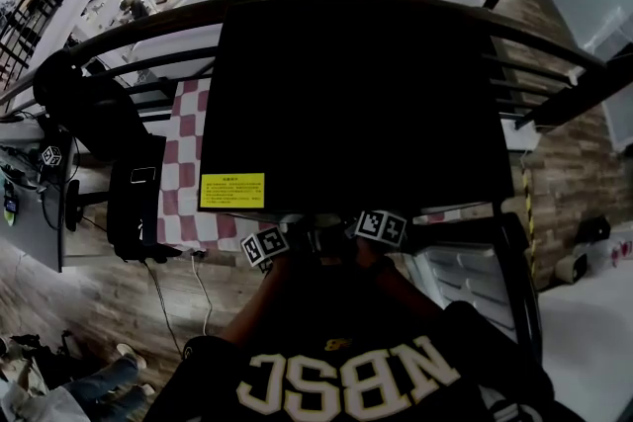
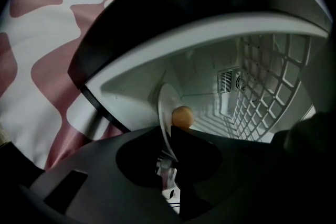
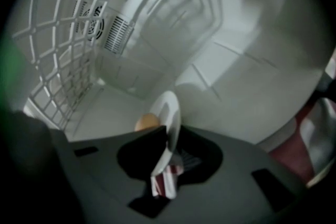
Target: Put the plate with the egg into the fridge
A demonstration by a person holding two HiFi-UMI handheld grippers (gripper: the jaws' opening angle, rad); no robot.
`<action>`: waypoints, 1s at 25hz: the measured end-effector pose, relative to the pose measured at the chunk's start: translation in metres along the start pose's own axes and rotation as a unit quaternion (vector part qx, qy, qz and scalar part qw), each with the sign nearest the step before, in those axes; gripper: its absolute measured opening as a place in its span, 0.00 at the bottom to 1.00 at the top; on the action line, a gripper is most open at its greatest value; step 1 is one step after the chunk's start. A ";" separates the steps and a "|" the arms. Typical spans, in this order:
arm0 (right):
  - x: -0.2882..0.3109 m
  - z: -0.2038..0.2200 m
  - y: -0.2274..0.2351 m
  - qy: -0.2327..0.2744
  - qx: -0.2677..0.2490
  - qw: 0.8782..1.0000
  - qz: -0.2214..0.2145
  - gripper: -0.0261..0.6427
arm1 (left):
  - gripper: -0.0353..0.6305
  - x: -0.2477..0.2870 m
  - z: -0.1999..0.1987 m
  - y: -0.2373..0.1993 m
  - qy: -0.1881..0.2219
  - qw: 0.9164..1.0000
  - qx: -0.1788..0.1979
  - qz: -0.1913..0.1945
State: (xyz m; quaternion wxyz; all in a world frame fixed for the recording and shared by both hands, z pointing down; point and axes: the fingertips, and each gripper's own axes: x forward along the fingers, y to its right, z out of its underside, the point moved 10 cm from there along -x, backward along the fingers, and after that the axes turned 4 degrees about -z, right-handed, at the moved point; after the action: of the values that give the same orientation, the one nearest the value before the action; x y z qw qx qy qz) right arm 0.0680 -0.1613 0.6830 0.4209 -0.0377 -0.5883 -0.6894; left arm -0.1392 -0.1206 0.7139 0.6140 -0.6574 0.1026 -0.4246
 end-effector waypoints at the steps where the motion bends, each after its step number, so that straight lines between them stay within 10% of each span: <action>1: 0.001 -0.001 0.000 -0.001 -0.003 1.000 0.001 0.13 | 0.13 0.000 -0.001 0.000 0.001 1.000 0.000 0.001; 25: -0.020 -0.006 0.003 0.006 -0.173 0.982 0.074 0.31 | 0.34 -0.007 0.006 0.012 -0.001 0.989 0.136 -0.063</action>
State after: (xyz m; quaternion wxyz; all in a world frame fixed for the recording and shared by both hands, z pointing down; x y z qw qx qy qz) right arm 0.0851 -0.1559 0.6725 0.4614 -0.1491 -0.4534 -0.7479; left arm -0.1349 -0.1148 0.7005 0.6696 -0.5736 0.0016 -0.4718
